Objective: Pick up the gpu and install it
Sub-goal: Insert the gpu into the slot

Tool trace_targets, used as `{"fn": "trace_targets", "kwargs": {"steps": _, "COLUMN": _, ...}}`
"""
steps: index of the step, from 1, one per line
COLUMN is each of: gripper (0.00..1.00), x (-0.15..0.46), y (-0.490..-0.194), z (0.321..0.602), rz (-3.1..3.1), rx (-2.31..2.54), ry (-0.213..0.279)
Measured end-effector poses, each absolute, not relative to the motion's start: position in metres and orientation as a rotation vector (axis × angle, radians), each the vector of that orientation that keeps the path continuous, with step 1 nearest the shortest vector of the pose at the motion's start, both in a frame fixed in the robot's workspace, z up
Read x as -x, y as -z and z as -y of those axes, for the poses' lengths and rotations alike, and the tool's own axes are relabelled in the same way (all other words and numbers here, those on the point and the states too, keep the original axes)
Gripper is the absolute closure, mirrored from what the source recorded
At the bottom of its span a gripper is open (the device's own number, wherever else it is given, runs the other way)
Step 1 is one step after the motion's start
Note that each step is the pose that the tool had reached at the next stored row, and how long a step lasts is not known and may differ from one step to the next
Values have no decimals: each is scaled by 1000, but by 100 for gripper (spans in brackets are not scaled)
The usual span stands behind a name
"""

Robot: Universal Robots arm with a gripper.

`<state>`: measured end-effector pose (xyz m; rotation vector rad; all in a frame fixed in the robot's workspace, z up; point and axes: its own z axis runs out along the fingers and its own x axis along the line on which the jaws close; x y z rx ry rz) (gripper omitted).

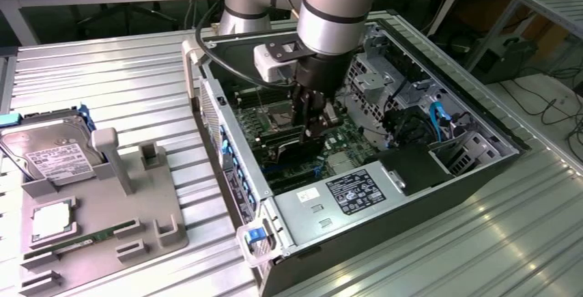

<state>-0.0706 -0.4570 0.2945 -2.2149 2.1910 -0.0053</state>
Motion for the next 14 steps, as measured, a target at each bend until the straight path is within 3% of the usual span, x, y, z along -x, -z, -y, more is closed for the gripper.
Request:
{"fn": "trace_targets", "kwargs": {"steps": 4, "gripper": 61, "x": 71, "y": -296, "z": 457, "rz": -2190, "rx": 2214, "ry": 7}}
{"fn": "trace_targets", "kwargs": {"steps": 5, "gripper": 67, "x": 71, "y": -296, "z": 457, "rz": -2191, "rx": 2214, "ry": 7}}
{"fn": "trace_targets", "kwargs": {"steps": 6, "gripper": 67, "x": 71, "y": -296, "z": 457, "rz": -2191, "rx": 2215, "ry": 7}}
{"fn": "trace_targets", "kwargs": {"steps": 9, "gripper": 86, "x": 71, "y": -296, "z": 457, "rz": -2191, "rx": 2215, "ry": 7}}
{"fn": "trace_targets", "kwargs": {"steps": 14, "gripper": 89, "x": 71, "y": -296, "z": 457, "rz": -2191, "rx": 2214, "ry": 7}}
